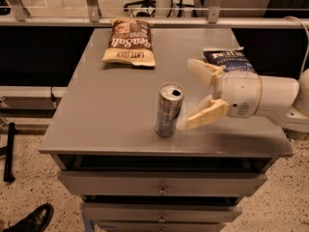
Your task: Place redbull can upright
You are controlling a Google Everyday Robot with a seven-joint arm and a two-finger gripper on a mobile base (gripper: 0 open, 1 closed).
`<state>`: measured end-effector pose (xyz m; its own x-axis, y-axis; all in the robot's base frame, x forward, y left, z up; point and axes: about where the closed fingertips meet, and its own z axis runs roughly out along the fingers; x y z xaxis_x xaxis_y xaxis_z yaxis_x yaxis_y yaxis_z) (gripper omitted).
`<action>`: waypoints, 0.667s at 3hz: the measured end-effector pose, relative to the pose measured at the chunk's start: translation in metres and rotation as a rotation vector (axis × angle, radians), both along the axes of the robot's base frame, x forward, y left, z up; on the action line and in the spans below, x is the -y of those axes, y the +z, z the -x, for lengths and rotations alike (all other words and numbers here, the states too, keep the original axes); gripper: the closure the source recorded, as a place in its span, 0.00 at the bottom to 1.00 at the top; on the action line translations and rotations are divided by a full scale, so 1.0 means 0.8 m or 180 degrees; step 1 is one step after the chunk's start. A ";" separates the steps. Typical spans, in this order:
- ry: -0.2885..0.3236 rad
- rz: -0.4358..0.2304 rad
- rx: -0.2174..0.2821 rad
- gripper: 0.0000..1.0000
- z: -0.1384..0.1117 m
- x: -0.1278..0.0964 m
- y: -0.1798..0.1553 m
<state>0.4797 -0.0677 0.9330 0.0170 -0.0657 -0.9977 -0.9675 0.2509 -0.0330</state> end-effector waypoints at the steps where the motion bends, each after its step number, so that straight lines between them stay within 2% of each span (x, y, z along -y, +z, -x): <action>1: -0.0075 0.0238 0.0102 0.00 -0.008 0.065 -0.004; 2: -0.0261 0.0436 0.0141 0.00 -0.016 0.133 0.007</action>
Offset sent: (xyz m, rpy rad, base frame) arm 0.0213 -0.1856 0.0160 -0.2148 -0.0544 -0.1710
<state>0.4926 -0.1744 0.9383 0.0496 -0.2040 -0.9777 -0.9408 0.3192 -0.1144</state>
